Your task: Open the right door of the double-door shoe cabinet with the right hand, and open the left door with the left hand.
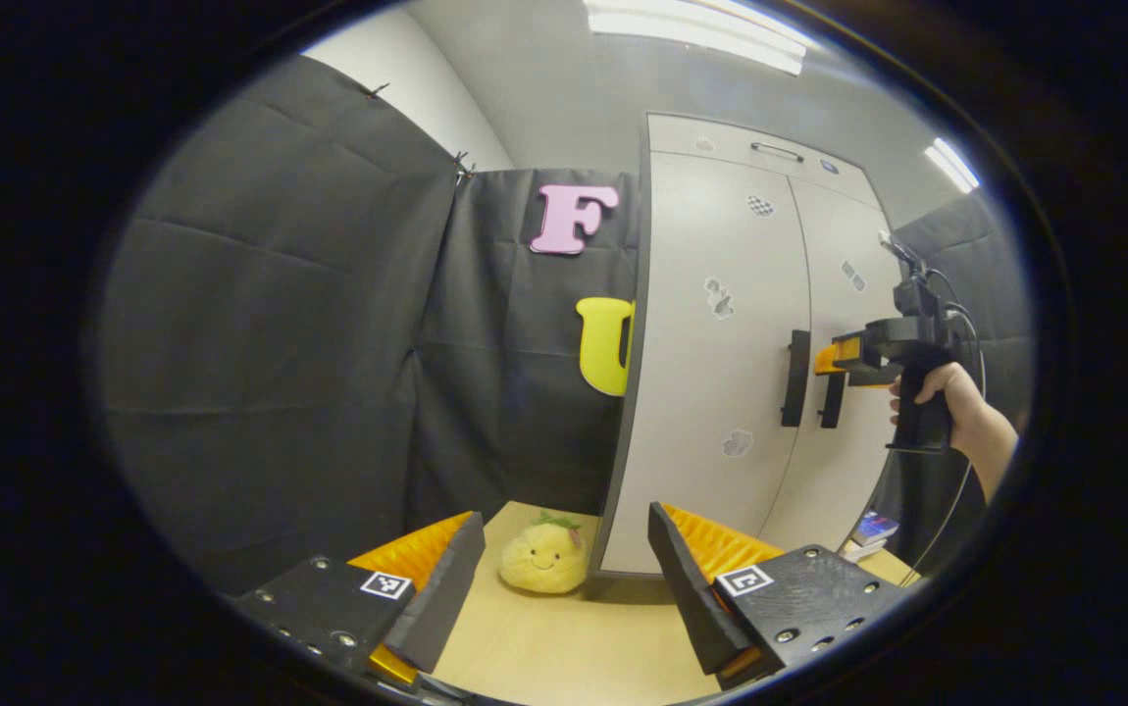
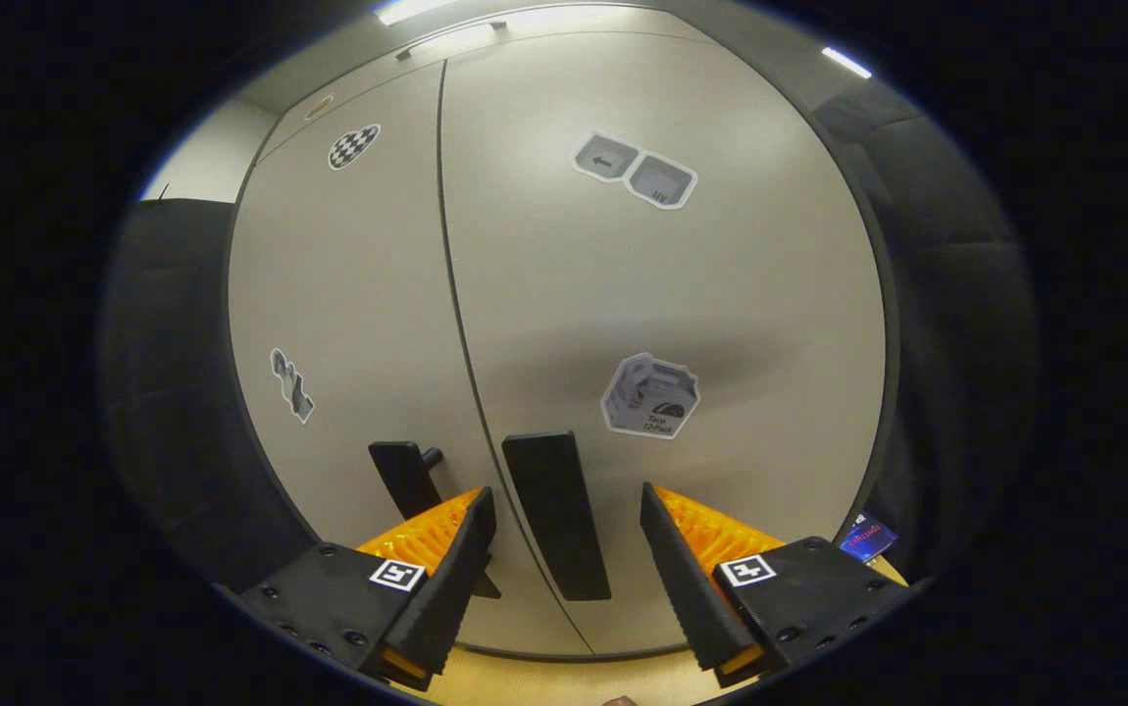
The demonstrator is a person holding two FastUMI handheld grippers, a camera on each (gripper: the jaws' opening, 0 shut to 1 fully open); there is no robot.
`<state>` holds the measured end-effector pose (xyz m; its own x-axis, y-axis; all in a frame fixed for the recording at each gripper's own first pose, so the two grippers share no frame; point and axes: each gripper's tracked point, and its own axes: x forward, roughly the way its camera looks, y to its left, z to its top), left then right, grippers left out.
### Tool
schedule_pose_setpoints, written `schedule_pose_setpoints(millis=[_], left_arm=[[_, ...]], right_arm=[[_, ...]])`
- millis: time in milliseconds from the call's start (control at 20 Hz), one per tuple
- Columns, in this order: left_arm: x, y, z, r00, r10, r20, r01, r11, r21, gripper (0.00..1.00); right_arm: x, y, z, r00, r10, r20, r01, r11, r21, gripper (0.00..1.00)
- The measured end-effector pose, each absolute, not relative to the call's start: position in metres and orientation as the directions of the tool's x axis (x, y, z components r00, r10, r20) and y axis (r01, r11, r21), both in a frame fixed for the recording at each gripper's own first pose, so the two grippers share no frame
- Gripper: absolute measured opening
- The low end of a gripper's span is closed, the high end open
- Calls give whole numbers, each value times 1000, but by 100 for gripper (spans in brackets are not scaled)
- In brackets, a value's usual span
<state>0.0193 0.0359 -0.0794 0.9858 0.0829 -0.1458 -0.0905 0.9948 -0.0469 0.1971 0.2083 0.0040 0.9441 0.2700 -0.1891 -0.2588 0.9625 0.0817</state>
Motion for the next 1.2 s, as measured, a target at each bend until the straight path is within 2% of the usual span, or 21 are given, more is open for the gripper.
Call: schedule_pose_setpoints(millis=[50,100,200,300,350,400,450,500,600,700,1100,1200], left_arm=[[22,36,-80,985,83,-151,-91,995,-47,96],[23,37,-82,984,84,-155,-92,995,-43,96],[26,39,-80,984,86,-154,-92,995,-35,96],[27,38,-75,987,81,-137,-86,996,-34,96],[27,39,-73,988,80,-131,-86,996,-35,96],[28,39,-74,988,83,-132,-89,995,-36,96],[27,40,-75,987,86,-135,-92,995,-37,96],[26,40,-78,986,88,-142,-94,995,-38,96],[24,39,-83,984,87,-156,-95,994,-46,96],[23,36,-85,984,78,-160,-89,994,-65,96],[17,36,-84,982,80,-171,-93,994,-65,96],[15,37,-86,979,85,-183,-98,993,-63,96]], right_arm=[[201,208,3,946,263,-190,-253,965,74,80],[203,208,1,947,254,-198,-245,967,68,77],[204,212,-3,939,261,-223,-249,965,83,46],[205,212,-2,943,257,-211,-248,966,70,36],[206,211,-1,948,252,-196,-248,968,44,40],[205,211,-2,950,251,-186,-251,968,21,40],[208,211,-1,952,251,-174,-254,967,4,31],[207,212,-3,951,258,-169,-262,965,0,31],[205,212,-1,938,291,-188,-301,953,-29,7],[205,212,-4,923,317,-220,-334,942,-42,7],[190,209,-3,913,348,-211,-359,933,-18,8],[181,206,-2,911,361,-200,-371,929,-11,4]])
